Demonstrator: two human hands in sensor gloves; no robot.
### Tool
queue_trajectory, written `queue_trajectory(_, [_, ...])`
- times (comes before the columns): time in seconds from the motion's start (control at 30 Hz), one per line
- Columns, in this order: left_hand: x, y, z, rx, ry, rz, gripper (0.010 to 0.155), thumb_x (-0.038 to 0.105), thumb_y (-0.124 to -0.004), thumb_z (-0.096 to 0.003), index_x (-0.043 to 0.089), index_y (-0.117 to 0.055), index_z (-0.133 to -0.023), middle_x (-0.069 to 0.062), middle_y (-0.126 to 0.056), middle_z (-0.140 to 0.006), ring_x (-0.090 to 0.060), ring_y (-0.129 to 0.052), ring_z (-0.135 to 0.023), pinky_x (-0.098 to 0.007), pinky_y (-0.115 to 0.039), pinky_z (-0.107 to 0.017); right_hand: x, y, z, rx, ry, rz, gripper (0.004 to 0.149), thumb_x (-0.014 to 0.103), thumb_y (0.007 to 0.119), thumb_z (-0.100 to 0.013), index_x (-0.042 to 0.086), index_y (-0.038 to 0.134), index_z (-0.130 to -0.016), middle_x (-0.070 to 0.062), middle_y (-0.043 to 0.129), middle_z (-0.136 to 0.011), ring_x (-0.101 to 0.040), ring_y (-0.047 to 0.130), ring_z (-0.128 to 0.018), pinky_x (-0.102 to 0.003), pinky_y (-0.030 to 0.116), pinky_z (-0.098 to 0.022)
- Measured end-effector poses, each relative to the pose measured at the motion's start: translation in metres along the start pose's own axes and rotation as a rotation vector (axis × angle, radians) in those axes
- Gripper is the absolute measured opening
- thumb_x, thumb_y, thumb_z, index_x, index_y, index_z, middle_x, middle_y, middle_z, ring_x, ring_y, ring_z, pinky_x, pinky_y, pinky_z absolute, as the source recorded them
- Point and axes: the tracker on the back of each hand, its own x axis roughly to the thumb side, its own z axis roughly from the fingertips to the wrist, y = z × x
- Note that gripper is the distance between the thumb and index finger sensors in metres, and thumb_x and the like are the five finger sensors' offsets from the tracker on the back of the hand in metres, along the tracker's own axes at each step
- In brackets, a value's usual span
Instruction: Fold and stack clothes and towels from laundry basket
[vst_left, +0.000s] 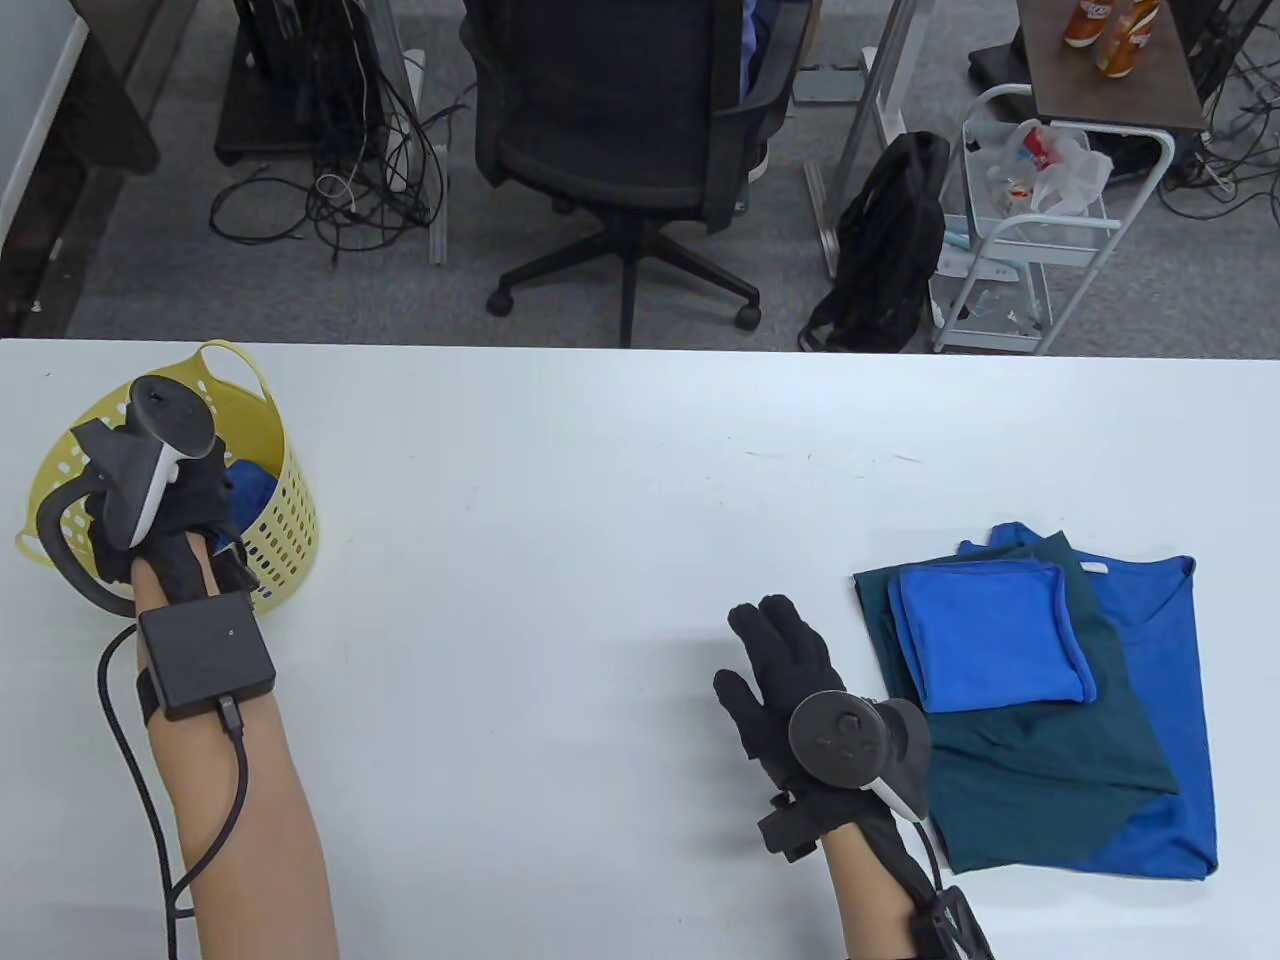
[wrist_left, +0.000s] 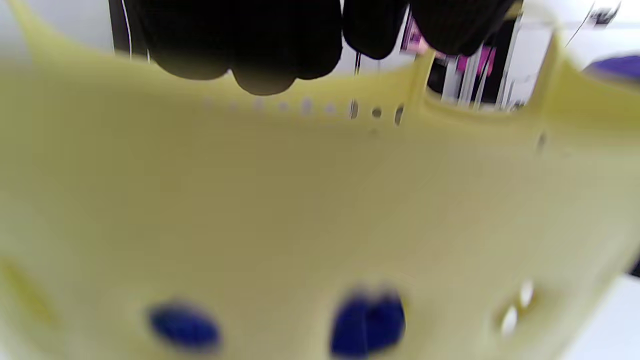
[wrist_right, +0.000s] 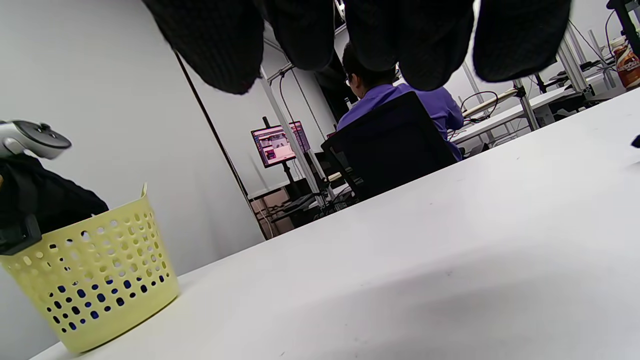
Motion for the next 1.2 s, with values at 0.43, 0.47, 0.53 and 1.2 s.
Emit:
queue_trajectory(0.43, [0.015, -0.068, -0.043, -0.652, 0.09, -0.35, 0.062, 0.066, -0.071, -0.0493, 0.059, -0.066, -0.111, -0.029, -0.063, -0.125, -0.048, -0.083, -0.108, -0.063, -0.076, -0.073, -0.008, -0.006, 0.005, -0.066, 0.014, -0.008, 0.062, 0.034, 0.073, -0.062, 0.007, 0.052, -0.114, -0.035, 0.046, -0.114, -0.058, 0.059, -0.095, -0.072, 0.062, -0.063])
queue_trajectory(0.47, [0.016, -0.068, -0.043, -0.654, 0.084, -0.356, 0.06, 0.065, -0.072, -0.0489, 0.059, -0.071, -0.109, -0.029, -0.064, -0.125, -0.048, -0.083, -0.108, -0.063, -0.076, -0.072, -0.009, -0.006, 0.006, -0.071, 0.017, -0.011, 0.061, 0.034, 0.073, -0.062, 0.009, 0.052, -0.114, -0.035, 0.047, -0.114, -0.058, 0.06, -0.095, -0.072, 0.062, -0.063])
queue_trajectory(0.53, [0.017, -0.069, -0.044, -0.659, 0.085, -0.361, 0.058, 0.065, -0.073, -0.0481, 0.058, -0.078, -0.106, -0.024, -0.065, -0.126, -0.044, -0.084, -0.109, -0.063, -0.076, -0.073, -0.012, -0.007, 0.006, -0.075, 0.022, -0.013, 0.06, 0.034, 0.073, -0.062, 0.011, 0.054, -0.114, -0.035, 0.047, -0.114, -0.057, 0.06, -0.095, -0.072, 0.062, -0.063])
queue_trajectory(1.2, [0.01, -0.025, -0.025, -0.505, 0.079, -0.346, 0.071, 0.051, -0.08, -0.0516, 0.02, -0.071, -0.115, -0.02, -0.052, -0.128, -0.043, -0.07, -0.112, -0.065, -0.066, -0.075, -0.021, -0.001, 0.002, -0.056, 0.063, -0.014, 0.068, 0.034, 0.072, -0.062, -0.002, 0.047, -0.115, -0.035, 0.045, -0.114, -0.058, 0.059, -0.095, -0.072, 0.061, -0.063])
